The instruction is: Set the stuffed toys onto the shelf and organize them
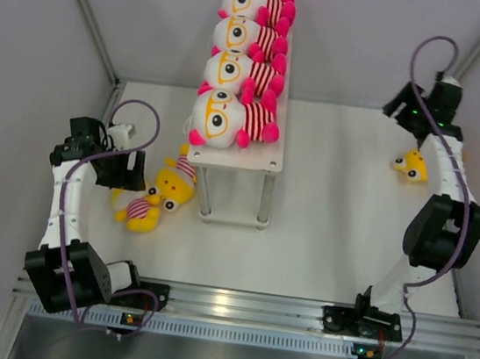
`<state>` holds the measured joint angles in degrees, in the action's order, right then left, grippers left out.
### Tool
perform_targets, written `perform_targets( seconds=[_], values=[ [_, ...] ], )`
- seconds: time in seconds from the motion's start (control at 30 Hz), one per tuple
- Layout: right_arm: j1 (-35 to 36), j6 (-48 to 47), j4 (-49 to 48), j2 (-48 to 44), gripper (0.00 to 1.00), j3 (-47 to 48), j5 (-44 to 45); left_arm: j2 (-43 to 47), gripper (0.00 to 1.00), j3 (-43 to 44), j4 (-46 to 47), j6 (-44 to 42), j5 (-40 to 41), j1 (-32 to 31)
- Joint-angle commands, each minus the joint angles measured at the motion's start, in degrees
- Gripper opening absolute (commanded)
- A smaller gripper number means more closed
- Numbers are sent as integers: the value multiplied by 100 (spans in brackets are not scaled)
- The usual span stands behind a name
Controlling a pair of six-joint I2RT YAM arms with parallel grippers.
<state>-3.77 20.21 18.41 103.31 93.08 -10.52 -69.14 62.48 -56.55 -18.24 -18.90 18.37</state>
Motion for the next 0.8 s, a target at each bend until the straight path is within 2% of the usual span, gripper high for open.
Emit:
perform_targets(
  seconds=[0.0,0.1,0.3,0.43,0.57,0.67,0.77],
  values=[
    [-1298,203,356,4,75,-369,1324,24,89,186,180,-110,-237,-9],
    [-1722,203,190,137,75,-439,1886,33,89,186,171,-101,-246,-18],
    [-2119,124,-733,478,75,-818,2590,85,89,151,171,-75,-220,-18],
    [-2233,-174,-1102,875,76,-695,2031,77,89,159,171,-40,-185,-18],
    [-2268,70,-963,1226,75,-527,1932,68,89,203,171,31,-141,-9],
    [-2312,247,-1147,1323,72,-694,1712,181,89,221,180,40,-114,-18],
    [-2313,317,-1278,1385,50,-808,1501,208,89,168,171,22,-88,-9]
  ],
)
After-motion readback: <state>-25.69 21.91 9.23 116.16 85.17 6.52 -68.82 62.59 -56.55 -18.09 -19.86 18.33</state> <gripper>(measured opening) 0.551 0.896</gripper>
